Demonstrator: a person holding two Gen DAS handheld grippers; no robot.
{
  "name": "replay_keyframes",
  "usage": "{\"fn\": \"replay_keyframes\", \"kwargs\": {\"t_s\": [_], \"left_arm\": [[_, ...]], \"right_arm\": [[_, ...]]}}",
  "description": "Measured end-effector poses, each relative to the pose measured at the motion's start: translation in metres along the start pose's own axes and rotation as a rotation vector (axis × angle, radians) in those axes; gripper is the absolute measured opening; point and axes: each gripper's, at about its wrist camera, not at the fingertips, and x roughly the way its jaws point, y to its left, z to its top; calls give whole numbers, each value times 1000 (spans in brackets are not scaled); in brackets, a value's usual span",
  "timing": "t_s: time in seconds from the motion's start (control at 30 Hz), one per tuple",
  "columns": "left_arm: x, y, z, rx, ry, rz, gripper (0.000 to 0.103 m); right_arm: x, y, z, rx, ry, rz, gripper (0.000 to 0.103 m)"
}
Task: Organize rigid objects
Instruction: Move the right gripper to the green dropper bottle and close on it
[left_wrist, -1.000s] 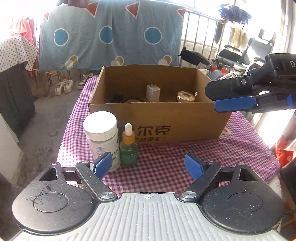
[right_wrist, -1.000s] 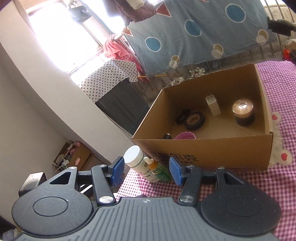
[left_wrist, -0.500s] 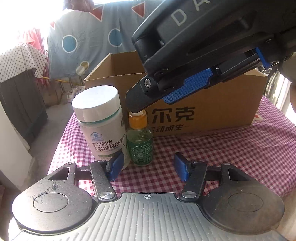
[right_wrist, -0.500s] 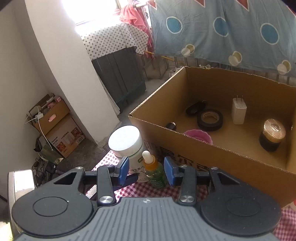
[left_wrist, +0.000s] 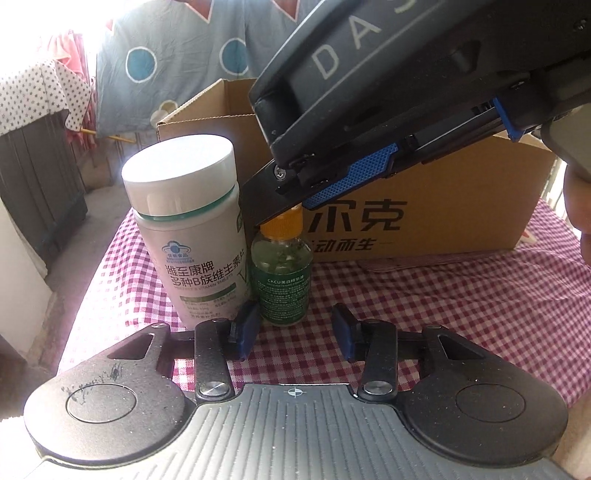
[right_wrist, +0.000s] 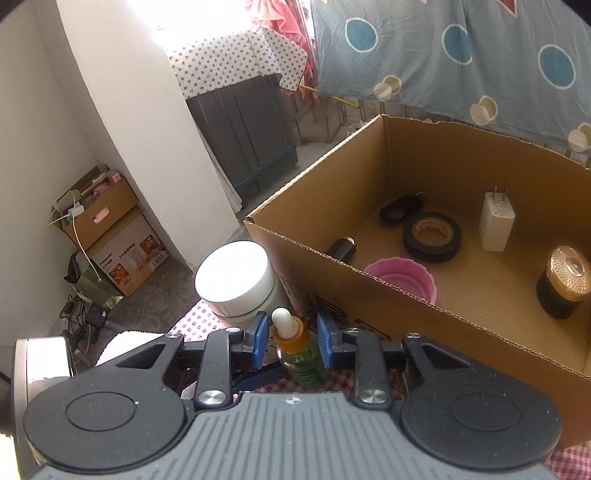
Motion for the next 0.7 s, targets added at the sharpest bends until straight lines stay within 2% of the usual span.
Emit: {"fn": "replay_keyframes", "kwargs": {"t_s": [0.27,0.7], "left_arm": [[3,-7,-3,-23,-6,17,42],[-6,-18,-4,-10,-2,-33,41]], "right_arm": [[1,-3,0,8,-9,12,22],[-12,-15,-8,86,-1,0,22]]}}
